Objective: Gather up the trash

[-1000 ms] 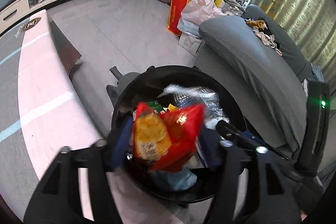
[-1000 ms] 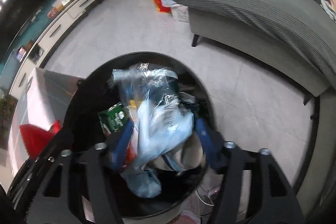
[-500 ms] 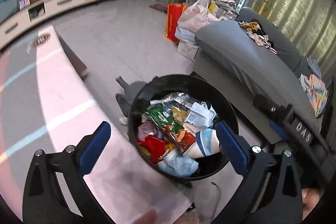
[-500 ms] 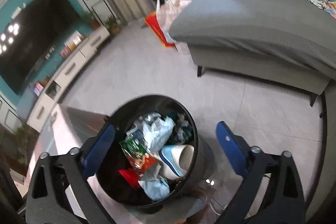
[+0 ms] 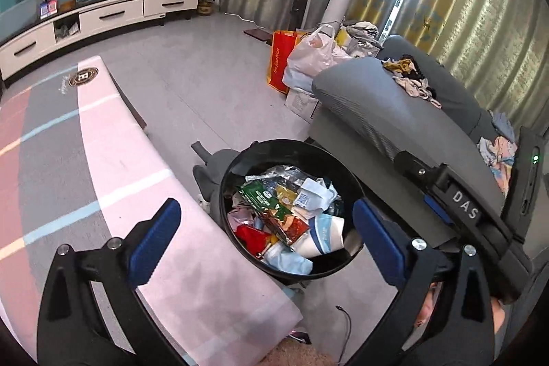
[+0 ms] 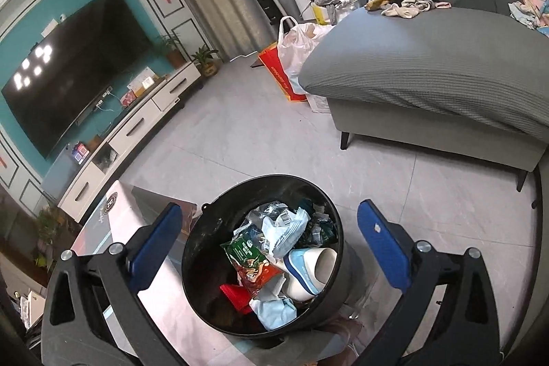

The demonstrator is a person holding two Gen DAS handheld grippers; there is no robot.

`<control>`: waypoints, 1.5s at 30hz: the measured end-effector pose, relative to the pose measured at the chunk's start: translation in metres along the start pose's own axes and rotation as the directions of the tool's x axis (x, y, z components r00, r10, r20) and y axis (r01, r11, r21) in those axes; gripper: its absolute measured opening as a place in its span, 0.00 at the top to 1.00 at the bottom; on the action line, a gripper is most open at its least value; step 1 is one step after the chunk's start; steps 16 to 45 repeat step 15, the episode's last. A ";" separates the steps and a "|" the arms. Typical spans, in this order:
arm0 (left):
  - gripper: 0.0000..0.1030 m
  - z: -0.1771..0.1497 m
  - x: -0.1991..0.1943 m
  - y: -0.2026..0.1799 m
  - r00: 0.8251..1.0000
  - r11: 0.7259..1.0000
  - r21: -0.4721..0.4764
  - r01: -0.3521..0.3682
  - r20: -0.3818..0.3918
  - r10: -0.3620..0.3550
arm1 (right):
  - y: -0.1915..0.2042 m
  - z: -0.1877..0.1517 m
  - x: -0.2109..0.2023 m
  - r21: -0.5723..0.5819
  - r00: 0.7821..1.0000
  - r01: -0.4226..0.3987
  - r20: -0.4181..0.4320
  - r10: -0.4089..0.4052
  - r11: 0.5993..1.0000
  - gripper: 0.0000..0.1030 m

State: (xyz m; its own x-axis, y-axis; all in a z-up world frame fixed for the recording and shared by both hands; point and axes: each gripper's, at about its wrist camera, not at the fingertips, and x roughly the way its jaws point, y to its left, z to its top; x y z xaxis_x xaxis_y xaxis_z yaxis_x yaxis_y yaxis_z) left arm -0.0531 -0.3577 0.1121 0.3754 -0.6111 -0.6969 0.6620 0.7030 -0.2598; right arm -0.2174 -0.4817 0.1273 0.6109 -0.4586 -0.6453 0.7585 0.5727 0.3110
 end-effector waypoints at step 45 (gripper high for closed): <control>0.03 -0.007 -0.003 -0.010 0.998 0.997 0.043 -0.063 0.021 0.062 | -0.001 0.000 0.005 -0.006 0.999 0.025 -0.020 -0.025 1.000 0.03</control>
